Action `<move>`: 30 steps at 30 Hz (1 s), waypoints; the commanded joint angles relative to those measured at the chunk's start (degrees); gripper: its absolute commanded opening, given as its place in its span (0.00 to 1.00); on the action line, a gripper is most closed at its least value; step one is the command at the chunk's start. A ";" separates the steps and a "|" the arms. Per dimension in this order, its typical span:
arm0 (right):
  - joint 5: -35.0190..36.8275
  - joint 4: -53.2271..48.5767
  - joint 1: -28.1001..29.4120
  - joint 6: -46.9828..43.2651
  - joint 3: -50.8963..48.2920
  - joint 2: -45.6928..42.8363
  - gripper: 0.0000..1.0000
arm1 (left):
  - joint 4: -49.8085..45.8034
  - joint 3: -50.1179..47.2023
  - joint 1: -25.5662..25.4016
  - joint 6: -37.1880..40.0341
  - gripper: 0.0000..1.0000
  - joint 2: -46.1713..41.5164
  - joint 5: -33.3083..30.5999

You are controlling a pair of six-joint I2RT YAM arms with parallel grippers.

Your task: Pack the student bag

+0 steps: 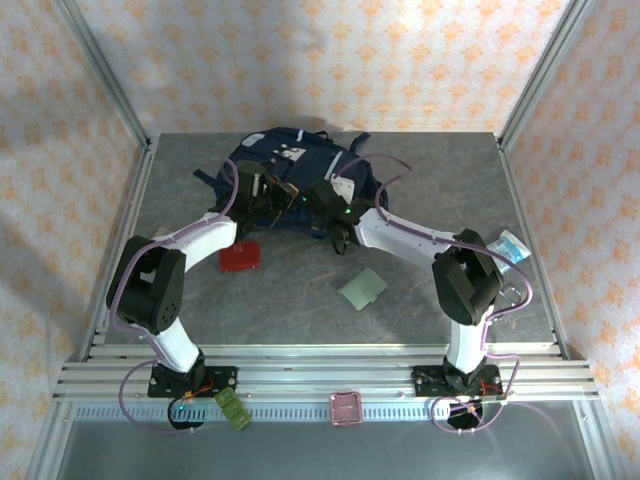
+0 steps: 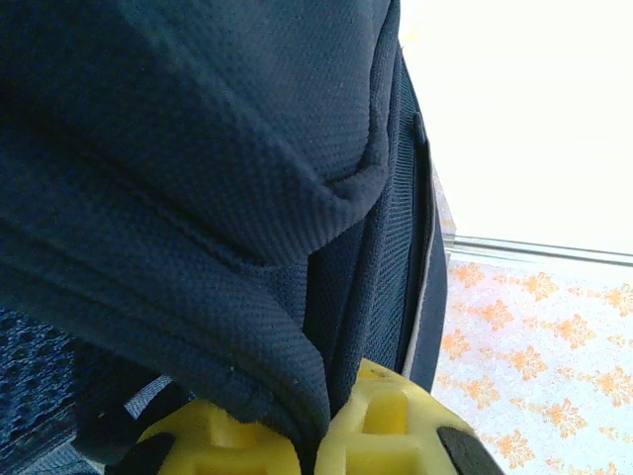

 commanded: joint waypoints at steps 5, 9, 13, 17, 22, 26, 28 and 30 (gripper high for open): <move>3.25 1.43 -3.96 -2.01 -7.43 -5.89 0.00 | 9.27 0.25 1.03 0.15 0.00 -4.41 2.53; -0.18 7.62 -8.23 -0.94 -15.16 -11.96 0.00 | 8.50 -1.32 1.77 1.52 0.00 -5.57 1.98; -2.50 13.99 -13.17 -0.90 -21.96 -16.27 0.00 | 8.02 -3.64 2.79 2.63 0.00 -6.74 2.17; -4.32 18.87 -18.34 -1.63 -25.26 -17.08 0.00 | 7.34 -5.58 2.97 3.87 0.00 -7.44 2.40; -5.95 23.44 -23.21 -3.57 -24.51 -15.47 0.00 | 6.30 -7.18 3.05 5.68 0.00 -8.50 2.27; -10.74 26.61 -24.62 -4.11 -24.28 -14.89 0.00 | 5.88 -7.55 3.15 6.78 0.00 -8.23 3.15; -15.78 30.26 -24.67 -5.23 -26.13 -15.46 0.00 | 7.00 -7.69 3.23 6.57 0.00 -7.66 4.29; -22.17 35.22 -24.62 -6.65 -29.28 -16.58 0.00 | 7.90 -7.37 3.38 6.35 0.00 -7.07 5.18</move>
